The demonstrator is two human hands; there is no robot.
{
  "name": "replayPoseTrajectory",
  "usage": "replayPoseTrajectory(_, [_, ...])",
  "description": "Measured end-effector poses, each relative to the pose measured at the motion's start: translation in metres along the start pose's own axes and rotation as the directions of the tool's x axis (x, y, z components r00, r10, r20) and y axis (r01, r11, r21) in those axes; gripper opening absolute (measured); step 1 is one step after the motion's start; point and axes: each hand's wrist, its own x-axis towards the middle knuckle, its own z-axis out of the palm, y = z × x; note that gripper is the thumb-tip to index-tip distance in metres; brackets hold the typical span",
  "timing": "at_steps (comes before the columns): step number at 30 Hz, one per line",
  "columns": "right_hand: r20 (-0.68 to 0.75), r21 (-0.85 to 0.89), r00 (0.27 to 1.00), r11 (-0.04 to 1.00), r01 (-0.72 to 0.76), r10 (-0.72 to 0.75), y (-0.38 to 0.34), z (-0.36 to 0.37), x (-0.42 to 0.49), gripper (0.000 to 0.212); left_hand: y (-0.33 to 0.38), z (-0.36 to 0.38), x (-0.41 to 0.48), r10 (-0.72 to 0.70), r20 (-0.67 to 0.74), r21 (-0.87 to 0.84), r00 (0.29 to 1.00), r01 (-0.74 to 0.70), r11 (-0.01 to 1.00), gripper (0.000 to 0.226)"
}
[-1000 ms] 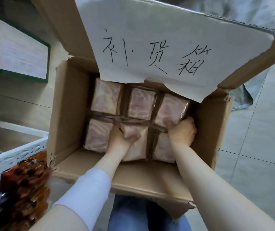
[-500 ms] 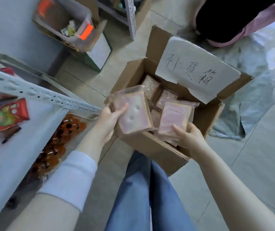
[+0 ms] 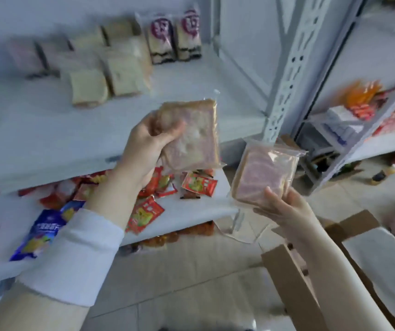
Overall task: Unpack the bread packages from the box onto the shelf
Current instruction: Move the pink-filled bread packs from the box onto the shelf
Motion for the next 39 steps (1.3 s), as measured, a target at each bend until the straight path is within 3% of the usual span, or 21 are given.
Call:
replayPoseTrajectory(2, [0.095,0.002,0.995,1.0,0.019,-0.019,-0.015,0.062,0.012,0.086,0.024,-0.068,0.003,0.035,-0.051,0.007,0.998,-0.034,0.999,0.015])
replayPoseTrajectory(6, [0.196,-0.052,0.98,0.997,0.048,-0.037,-0.025,0.172,0.042,0.09,0.042,-0.187,0.012,0.054,-0.19,0.052,0.98,-0.044,0.998,0.037])
replayPoseTrajectory(8, [0.191,-0.084,0.981,0.994,0.064,-0.047,-0.026,0.217,0.061,0.073,0.04,-0.234,0.023,0.061,-0.249,0.069,0.967,-0.045,0.997,0.035])
replayPoseTrajectory(11, [0.164,-0.127,0.985,0.989,0.075,-0.053,-0.031,0.275,0.097,0.025,0.032,-0.29,0.049,0.069,-0.35,0.09,0.934,-0.04,0.995,0.018])
replayPoseTrajectory(17, [0.147,-0.151,0.97,0.965,0.216,-0.194,-0.047,0.399,0.189,0.03,0.027,-0.375,0.137,0.119,-0.507,0.165,0.854,-0.039,0.985,0.016])
replayPoseTrajectory(23, [0.034,-0.256,0.951,0.917,0.306,-0.308,-0.044,0.505,0.275,0.037,0.018,-0.436,0.232,0.145,-0.648,0.182,0.748,-0.033,0.983,0.034])
replayPoseTrajectory(27, [-0.074,-0.327,0.955,0.912,0.249,-0.287,-0.042,0.549,0.321,0.037,0.002,-0.459,0.289,0.134,-0.646,0.21,0.752,0.006,0.978,0.038])
replayPoseTrajectory(31, [-0.175,-0.43,0.937,0.88,0.202,-0.301,-0.03,0.576,0.362,0.037,-0.015,-0.471,0.339,0.107,-0.583,0.25,0.806,0.052,0.967,0.039])
replayPoseTrajectory(36, [-0.349,-0.609,0.811,0.772,0.185,-0.469,-0.019,0.597,0.409,0.05,-0.031,-0.475,0.386,0.146,-0.542,0.289,0.828,0.021,0.957,0.035])
replayPoseTrajectory(39, [-0.468,-0.553,0.74,0.813,0.181,-0.483,-0.021,0.607,0.428,0.052,-0.04,-0.478,0.404,0.176,-0.525,0.333,0.833,0.01,0.943,0.023])
